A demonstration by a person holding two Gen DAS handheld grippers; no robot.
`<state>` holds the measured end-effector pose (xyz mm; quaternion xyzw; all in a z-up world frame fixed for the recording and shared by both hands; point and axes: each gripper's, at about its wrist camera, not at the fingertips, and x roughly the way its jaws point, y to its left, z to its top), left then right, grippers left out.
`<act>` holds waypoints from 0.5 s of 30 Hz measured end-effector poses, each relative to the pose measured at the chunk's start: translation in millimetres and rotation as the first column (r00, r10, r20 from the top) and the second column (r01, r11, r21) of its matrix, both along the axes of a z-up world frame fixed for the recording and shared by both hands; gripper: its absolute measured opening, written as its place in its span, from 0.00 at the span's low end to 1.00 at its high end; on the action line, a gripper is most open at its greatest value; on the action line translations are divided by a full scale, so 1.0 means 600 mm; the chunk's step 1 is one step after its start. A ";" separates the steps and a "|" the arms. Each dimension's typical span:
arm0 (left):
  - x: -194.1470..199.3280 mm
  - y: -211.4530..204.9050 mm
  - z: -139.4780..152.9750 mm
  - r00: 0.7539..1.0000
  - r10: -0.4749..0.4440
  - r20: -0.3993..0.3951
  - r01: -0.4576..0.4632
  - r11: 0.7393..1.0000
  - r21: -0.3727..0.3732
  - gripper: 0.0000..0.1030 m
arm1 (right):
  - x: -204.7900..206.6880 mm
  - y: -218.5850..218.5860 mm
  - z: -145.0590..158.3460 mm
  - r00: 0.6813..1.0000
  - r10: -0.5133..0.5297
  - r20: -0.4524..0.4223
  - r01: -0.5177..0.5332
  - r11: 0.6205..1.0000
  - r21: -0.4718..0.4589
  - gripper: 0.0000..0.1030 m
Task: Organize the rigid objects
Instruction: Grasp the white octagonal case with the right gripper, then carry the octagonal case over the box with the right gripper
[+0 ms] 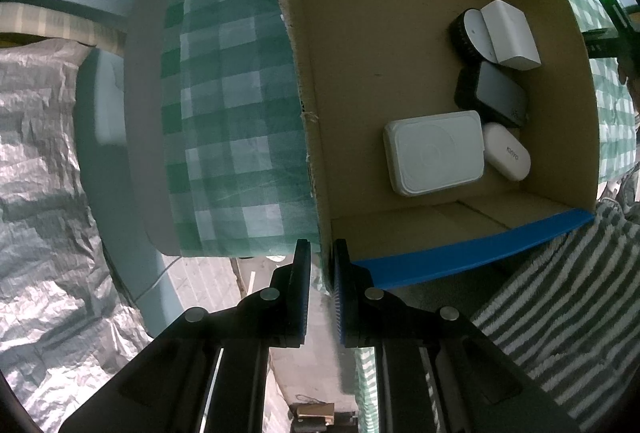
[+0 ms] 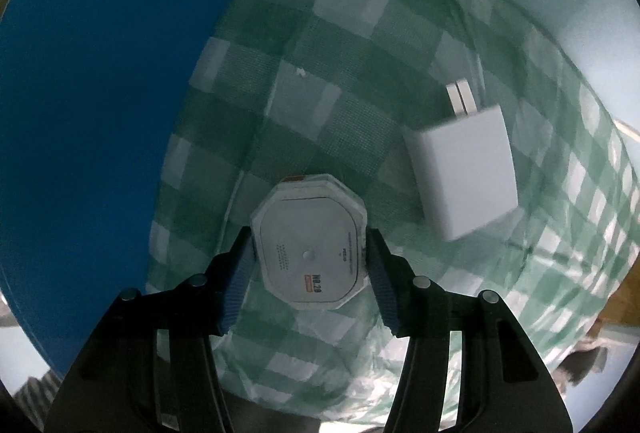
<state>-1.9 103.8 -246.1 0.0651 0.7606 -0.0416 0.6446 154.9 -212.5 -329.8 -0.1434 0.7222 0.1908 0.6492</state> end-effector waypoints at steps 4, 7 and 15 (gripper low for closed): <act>-0.001 0.000 0.000 1.000 -0.003 0.004 0.003 1.000 0.002 0.10 | -0.016 -0.016 0.007 1.000 0.002 0.003 -0.002 1.000 0.019 0.53; -0.001 0.000 0.001 1.000 -0.005 0.008 0.005 1.000 0.003 0.10 | -0.028 -0.019 0.024 1.000 0.004 0.008 -0.004 0.999 0.035 0.53; -0.002 -0.002 0.002 1.000 -0.010 0.011 0.010 1.000 0.004 0.10 | -0.053 -0.021 0.092 0.999 0.015 0.030 -0.017 0.997 0.073 0.53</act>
